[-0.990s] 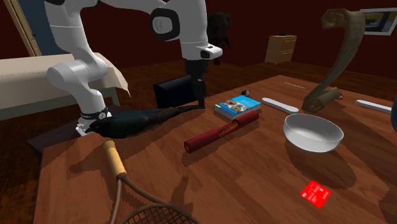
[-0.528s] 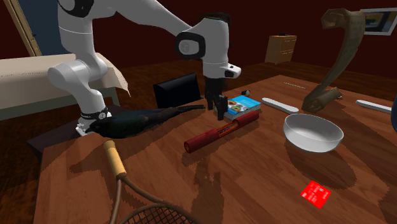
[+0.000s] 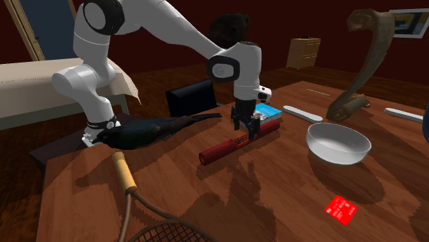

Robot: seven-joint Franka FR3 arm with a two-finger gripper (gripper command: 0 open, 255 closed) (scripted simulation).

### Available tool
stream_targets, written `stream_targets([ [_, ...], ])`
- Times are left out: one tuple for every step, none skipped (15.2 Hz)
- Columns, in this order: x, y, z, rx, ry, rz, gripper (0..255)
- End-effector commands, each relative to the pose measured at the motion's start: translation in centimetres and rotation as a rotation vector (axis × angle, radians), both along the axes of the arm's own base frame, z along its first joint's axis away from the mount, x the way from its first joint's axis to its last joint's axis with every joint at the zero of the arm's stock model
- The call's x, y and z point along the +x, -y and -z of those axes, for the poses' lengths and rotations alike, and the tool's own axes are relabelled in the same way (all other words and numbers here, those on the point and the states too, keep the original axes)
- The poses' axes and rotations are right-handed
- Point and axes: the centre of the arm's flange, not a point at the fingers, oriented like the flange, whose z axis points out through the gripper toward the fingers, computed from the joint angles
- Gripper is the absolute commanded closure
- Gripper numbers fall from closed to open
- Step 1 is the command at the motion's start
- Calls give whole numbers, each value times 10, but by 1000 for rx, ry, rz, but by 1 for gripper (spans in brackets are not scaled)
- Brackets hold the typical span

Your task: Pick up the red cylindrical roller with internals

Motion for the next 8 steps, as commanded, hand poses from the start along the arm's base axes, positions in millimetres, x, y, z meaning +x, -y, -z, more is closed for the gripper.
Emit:
stream_targets([
  [2,-1,11,-1,1,-3,0],
  [2,-1,17,-1,1,-3,0],
  [2,-1,22,-1,1,-3,0],
  [2,-1,27,-1,1,-3,0],
  [2,-1,30,-1,1,-3,0],
  [2,-1,30,-1,1,-3,0],
  [1,-1,30,-1,0,-3,255],
  [1,-1,30,-1,0,-3,255],
])
